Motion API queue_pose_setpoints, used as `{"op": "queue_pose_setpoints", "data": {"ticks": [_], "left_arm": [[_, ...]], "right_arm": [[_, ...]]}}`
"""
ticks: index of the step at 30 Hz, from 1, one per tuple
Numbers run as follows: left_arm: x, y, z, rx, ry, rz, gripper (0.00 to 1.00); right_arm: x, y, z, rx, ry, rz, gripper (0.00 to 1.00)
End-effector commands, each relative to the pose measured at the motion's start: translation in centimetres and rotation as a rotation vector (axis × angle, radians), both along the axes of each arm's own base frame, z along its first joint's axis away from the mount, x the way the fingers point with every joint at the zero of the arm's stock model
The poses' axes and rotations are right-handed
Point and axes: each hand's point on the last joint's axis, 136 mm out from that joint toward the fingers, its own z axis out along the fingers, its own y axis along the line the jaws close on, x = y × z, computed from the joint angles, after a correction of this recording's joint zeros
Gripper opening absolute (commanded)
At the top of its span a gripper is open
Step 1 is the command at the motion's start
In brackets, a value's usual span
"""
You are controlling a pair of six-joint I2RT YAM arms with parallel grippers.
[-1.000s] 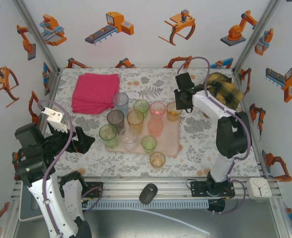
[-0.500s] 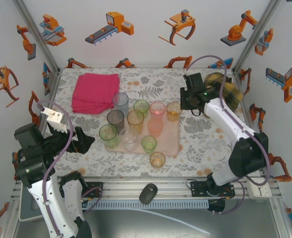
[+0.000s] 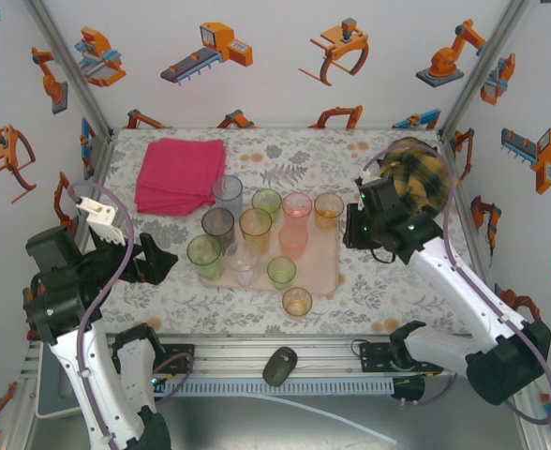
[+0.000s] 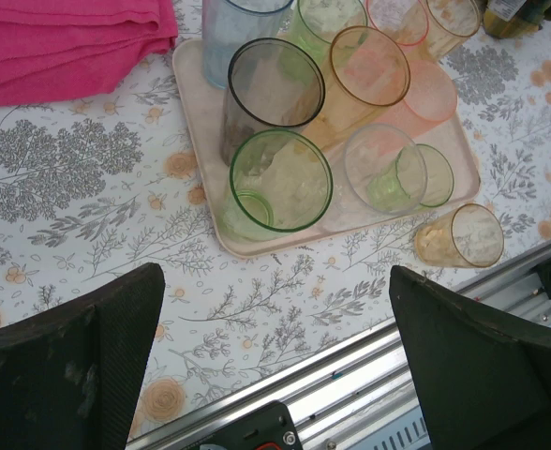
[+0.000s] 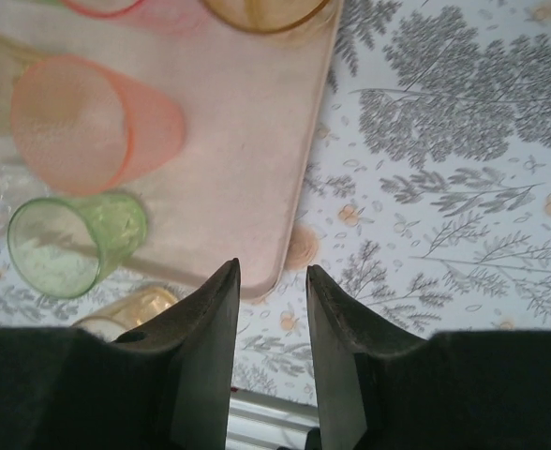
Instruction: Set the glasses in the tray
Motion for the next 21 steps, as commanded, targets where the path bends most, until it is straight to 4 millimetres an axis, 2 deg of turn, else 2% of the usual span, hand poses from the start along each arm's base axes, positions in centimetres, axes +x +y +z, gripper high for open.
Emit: {"op": "queue_pose_setpoints", "data": {"ticks": [1, 8, 11, 16, 21], "left_arm": [[0.4, -0.4, 0.1, -0.042, -0.003, -0.023, 0.97], [0.3, -0.4, -0.3, -0.039, -0.005, -0.025, 0.97], [0.2, -0.5, -0.3, -0.038, -0.008, -0.022, 0.97], [0.2, -0.5, -0.3, -0.037, -0.008, -0.021, 0.97], [0.1, -0.3, -0.3, -0.026, -0.014, -0.010, 0.97]], "right_arm": [[-2.5, 0.8, -0.6, -0.019, 0.040, 0.017, 0.36], [-5.6, 5.3, -1.1, -0.014, 0.034, 0.140, 0.37], [-6.6, 6.9, -2.0, -0.029, 0.046, 0.174, 0.37], [-7.9, 8.6, -3.6, -0.033, 0.060, 0.203, 0.37], [-8.6, 9.0, -4.9, -0.051, 0.073, 0.212, 0.37]]}}
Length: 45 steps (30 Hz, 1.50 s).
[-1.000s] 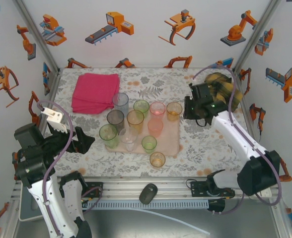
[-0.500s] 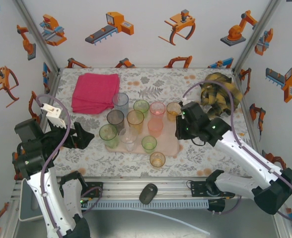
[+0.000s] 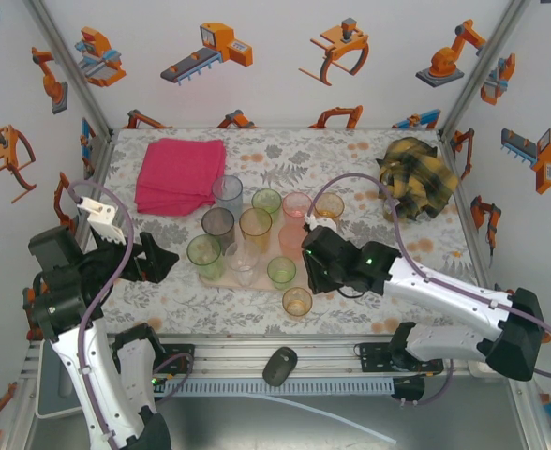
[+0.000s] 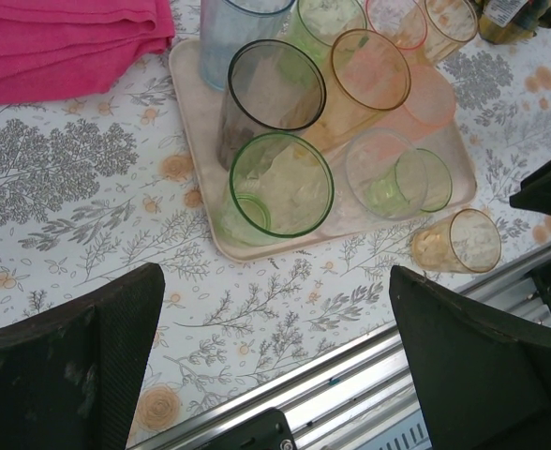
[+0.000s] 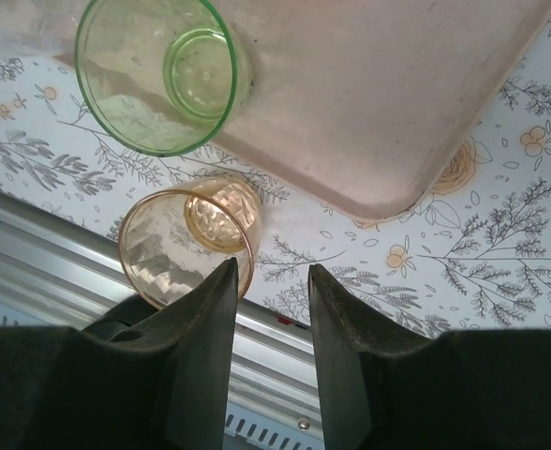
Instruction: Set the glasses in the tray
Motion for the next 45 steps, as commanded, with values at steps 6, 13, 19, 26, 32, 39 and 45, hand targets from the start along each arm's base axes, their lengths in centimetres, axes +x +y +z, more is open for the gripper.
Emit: {"op": "queue_pose_setpoints", "data": {"ticks": [6, 13, 19, 26, 32, 39, 45], "left_arm": [[-0.4, -0.1, -0.2, 0.010, -0.018, 0.009, 0.97], [-0.1, 0.1, -0.4, 0.013, -0.011, 0.010, 0.97], [0.4, 0.3, 0.3, 0.022, -0.022, 0.009, 0.97], [0.8, 0.4, 0.4, 0.023, -0.021, 0.006, 0.97], [1.3, 0.6, 0.4, 0.018, -0.018, 0.007, 0.97], [1.0, 0.6, 0.4, 0.031, -0.024, 0.008, 0.97], [1.0, 0.6, 0.2, 0.029, -0.018, 0.007, 0.97]], "right_arm": [[0.2, 0.5, -0.8, 0.021, -0.005, -0.043, 0.37], [0.0, 0.7, -0.7, 0.028, 0.008, -0.036, 0.37], [-0.1, -0.2, -1.2, 0.008, 0.005, -0.052, 0.37], [-0.2, 0.4, -1.5, 0.020, 0.020, -0.041, 0.38], [-0.8, 0.8, -1.5, 0.036, 0.041, -0.011, 0.39], [-1.3, 1.3, -2.6, -0.014, 0.057, 0.038, 0.40], [-1.2, 1.0, -3.2, -0.051, 0.052, 0.035, 0.40]]}}
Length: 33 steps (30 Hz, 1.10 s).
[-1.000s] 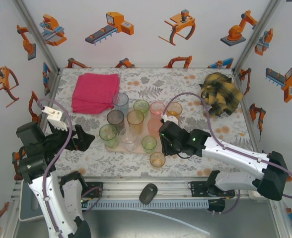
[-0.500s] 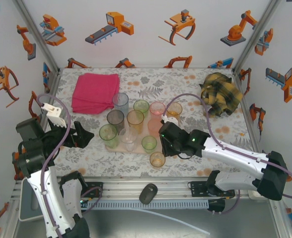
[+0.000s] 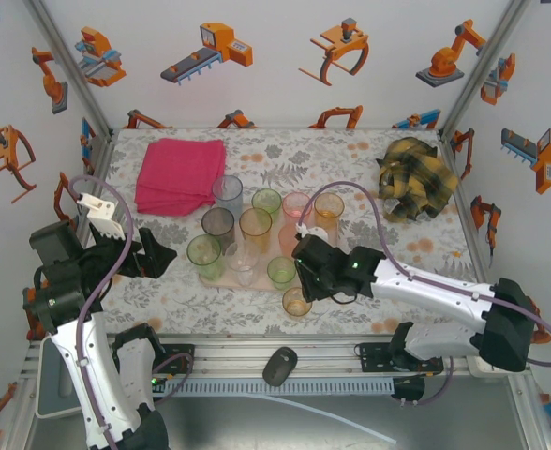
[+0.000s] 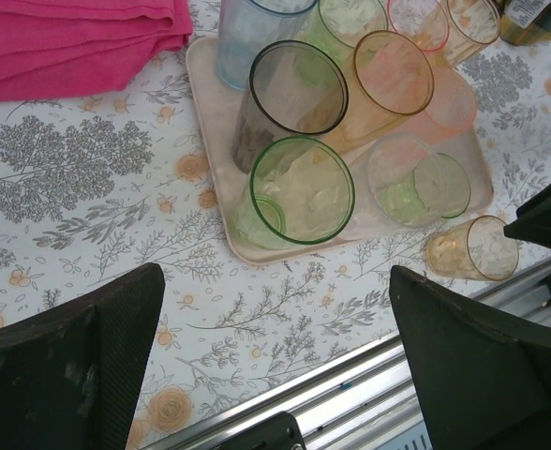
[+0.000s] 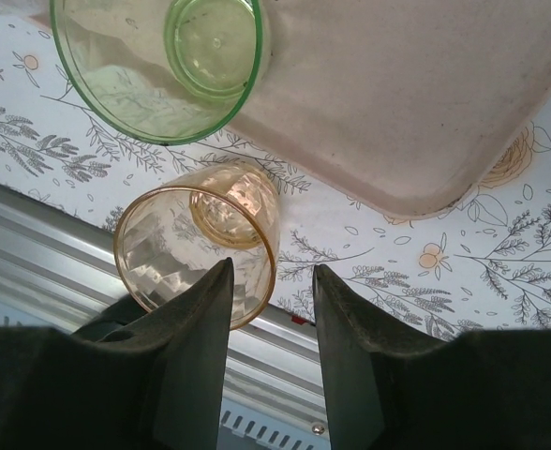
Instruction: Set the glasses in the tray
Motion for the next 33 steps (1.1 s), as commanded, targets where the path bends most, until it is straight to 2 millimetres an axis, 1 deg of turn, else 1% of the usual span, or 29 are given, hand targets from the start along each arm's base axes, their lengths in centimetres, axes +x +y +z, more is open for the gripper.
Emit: {"op": "queue_pose_setpoints", "data": {"ticks": [1, 11, 25, 33], "left_arm": [[-0.1, -0.2, 0.9, 0.016, -0.036, -0.012, 0.97], [0.2, 0.0, 0.9, 0.012, -0.033, -0.008, 0.97], [0.2, -0.1, 1.1, 0.010, -0.037, -0.008, 0.97], [0.1, 0.0, 0.9, 0.012, -0.036, -0.005, 0.97]], "right_arm": [[0.0, -0.3, -0.4, -0.032, -0.011, 0.012, 0.40], [-0.3, 0.0, -2.0, -0.062, 0.012, 0.023, 0.36], [-0.3, 0.7, -2.7, -0.086, 0.013, 0.049, 0.31], [-0.3, 0.7, -3.3, -0.104, 0.011, 0.053, 0.27]]}}
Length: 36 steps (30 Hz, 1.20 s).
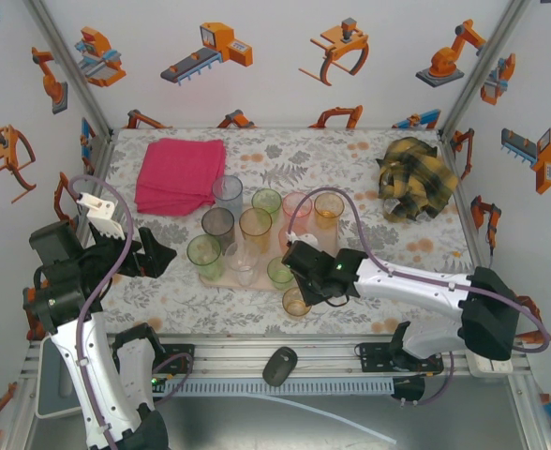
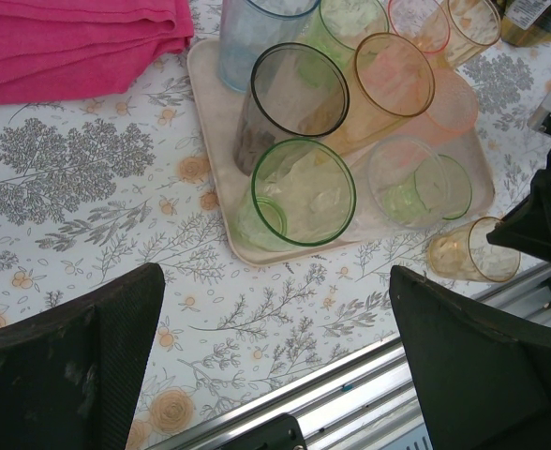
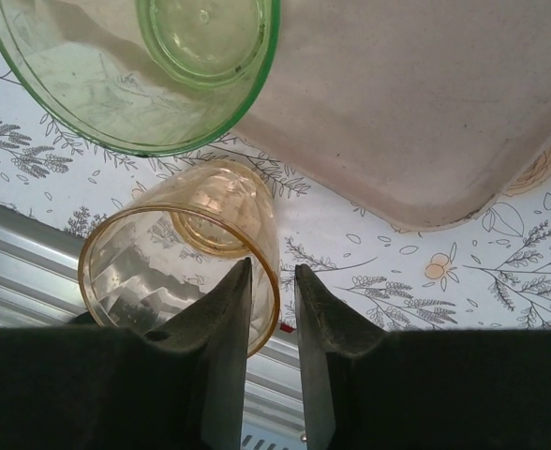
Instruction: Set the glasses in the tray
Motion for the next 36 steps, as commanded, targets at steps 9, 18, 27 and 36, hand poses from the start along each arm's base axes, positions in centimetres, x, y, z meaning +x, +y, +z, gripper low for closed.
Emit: {"op": "queue_pose_setpoints", "data": {"ticks": [9, 18, 27, 36], "left_arm": [[-0.1, -0.1, 0.8, 0.011, -0.032, -0.006, 0.97], [-0.2, -0.2, 0.8, 0.009, -0.034, -0.005, 0.97], [-0.3, -0.2, 0.9, 0.008, -0.036, -0.002, 0.97], [-0.4, -0.3, 1.0, 0.008, -0.040, -0.005, 0.97]], "right_arm": [[0.1, -0.2, -0.5, -0.041, -0.026, 0.012, 0.22], [0.3, -0.6, -0.6, -0.064, -0.044, 0.014, 0.16], [0.3, -0.7, -0.5, -0.056, -0.049, 0.016, 0.07], [0.3, -0.5, 0.7, -0.021, -0.061, 0.013, 0.05]]}}
